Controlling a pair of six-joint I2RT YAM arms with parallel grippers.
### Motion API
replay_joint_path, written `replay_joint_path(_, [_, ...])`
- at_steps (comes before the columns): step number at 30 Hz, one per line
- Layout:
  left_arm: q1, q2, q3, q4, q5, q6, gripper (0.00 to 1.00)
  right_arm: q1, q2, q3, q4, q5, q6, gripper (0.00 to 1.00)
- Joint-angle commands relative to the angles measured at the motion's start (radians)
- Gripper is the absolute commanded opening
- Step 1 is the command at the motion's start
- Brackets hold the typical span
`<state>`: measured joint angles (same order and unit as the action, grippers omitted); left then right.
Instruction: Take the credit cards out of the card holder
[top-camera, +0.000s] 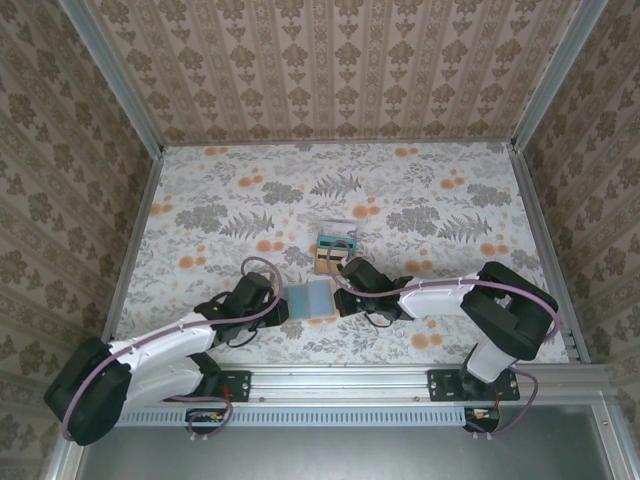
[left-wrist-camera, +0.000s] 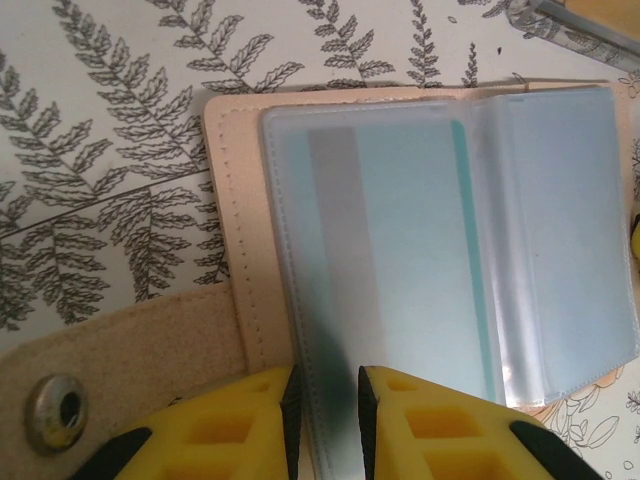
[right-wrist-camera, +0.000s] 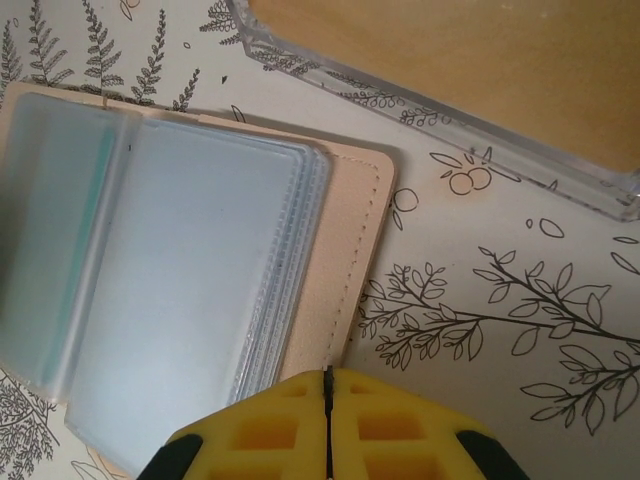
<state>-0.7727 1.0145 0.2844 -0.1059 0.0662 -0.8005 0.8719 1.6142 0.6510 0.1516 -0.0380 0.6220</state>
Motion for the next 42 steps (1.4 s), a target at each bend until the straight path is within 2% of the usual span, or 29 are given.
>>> replay_joint_path(1, [-0.014, 0.023, 0.029, 0.051, 0.029, 0.009, 0.25, 0.013, 0.026, -0.013, 0.008, -0.008, 0.017, 0.09])
replay_joint_path(5, [-0.021, 0.034, 0.033, 0.079, 0.046, 0.006, 0.26, 0.016, 0.027, -0.011, 0.004, -0.007, 0.019, 0.09])
replay_joint_path(10, [-0.038, 0.028, 0.050, 0.083, 0.055, 0.015, 0.37, 0.019, 0.028, -0.009, 0.003, -0.006, 0.022, 0.09])
replay_joint_path(21, [-0.063, 0.021, 0.070, 0.085, 0.050, 0.028, 0.50, 0.020, 0.033, -0.005, -0.002, -0.007, 0.027, 0.09])
replay_joint_path(24, [-0.066, 0.030, 0.075, 0.085, 0.053, 0.029, 0.68, 0.022, 0.032, -0.005, -0.003, -0.007, 0.028, 0.09])
replay_joint_path(26, [-0.068, 0.036, 0.077, 0.083, 0.050, 0.030, 0.87, 0.022, 0.032, -0.005, -0.003, -0.007, 0.029, 0.09])
replay_joint_path(29, [-0.071, 0.040, 0.079, 0.077, 0.048, 0.031, 0.99, 0.022, 0.030, -0.005, -0.004, -0.004, 0.028, 0.09])
replay_joint_path(42, [-0.084, 0.018, 0.103, 0.026, 0.017, 0.047, 1.00, 0.025, 0.028, -0.007, -0.004, -0.002, 0.032, 0.09])
